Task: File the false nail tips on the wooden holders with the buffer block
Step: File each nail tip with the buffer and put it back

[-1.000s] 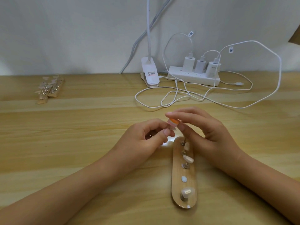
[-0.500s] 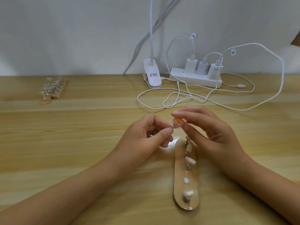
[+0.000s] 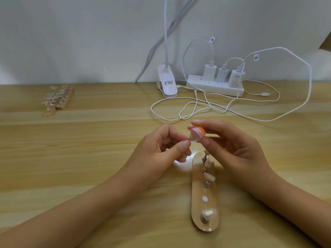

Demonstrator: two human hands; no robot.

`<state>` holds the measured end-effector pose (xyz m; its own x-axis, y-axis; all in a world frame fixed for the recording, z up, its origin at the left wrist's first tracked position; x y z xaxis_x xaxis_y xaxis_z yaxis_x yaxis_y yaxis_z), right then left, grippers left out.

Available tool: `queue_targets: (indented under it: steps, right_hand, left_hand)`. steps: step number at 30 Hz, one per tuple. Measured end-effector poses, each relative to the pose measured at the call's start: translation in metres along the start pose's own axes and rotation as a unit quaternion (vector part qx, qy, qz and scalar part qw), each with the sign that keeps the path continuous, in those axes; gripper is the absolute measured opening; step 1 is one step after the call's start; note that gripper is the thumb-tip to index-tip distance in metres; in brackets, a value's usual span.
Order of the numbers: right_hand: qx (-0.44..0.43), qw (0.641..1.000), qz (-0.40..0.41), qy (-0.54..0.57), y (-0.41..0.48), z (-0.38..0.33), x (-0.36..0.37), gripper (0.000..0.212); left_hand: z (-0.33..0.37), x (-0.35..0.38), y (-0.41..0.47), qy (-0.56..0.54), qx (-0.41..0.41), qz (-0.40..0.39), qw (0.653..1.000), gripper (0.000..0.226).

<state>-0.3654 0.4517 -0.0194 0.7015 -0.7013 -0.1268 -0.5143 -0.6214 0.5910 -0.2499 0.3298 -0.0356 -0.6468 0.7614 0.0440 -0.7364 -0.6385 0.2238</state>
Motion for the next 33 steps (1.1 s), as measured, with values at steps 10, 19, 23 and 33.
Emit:
queue_targets:
  steps: [10, 19, 23, 33]
  right_hand:
    - [0.009, 1.0, -0.008, 0.013, 0.0, -0.005, 0.003, 0.023]
    - [-0.184, 0.965, -0.024, -0.188, -0.001, -0.01, 0.0, 0.028]
    - [-0.208, 0.95, -0.022, -0.234, -0.001, -0.009, -0.002, 0.028]
    - [-0.281, 0.901, -0.017, -0.332, -0.001, -0.011, 0.001, 0.03]
  left_hand:
    - [0.004, 0.001, -0.001, -0.02, -0.013, 0.006, 1.0, 0.017]
    - [0.006, -0.001, -0.002, -0.003, -0.036, 0.026, 0.999, 0.017]
    - [0.002, 0.0, -0.001, 0.013, -0.053, 0.022, 0.998, 0.005]
    - [0.001, -0.001, 0.001, 0.008, -0.067, 0.028, 0.997, 0.005]
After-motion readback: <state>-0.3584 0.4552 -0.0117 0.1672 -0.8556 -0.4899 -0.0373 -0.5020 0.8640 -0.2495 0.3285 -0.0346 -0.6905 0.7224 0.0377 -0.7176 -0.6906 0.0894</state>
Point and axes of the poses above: each hand's wrist, its own y-axis towards the middle knuckle, its own x-axis out of the palm, z = x × y, the point moved 4 cm from there along y, towards the middle knuckle, and after that the axes turned 13 degrees about z, right-handed, at the moved point
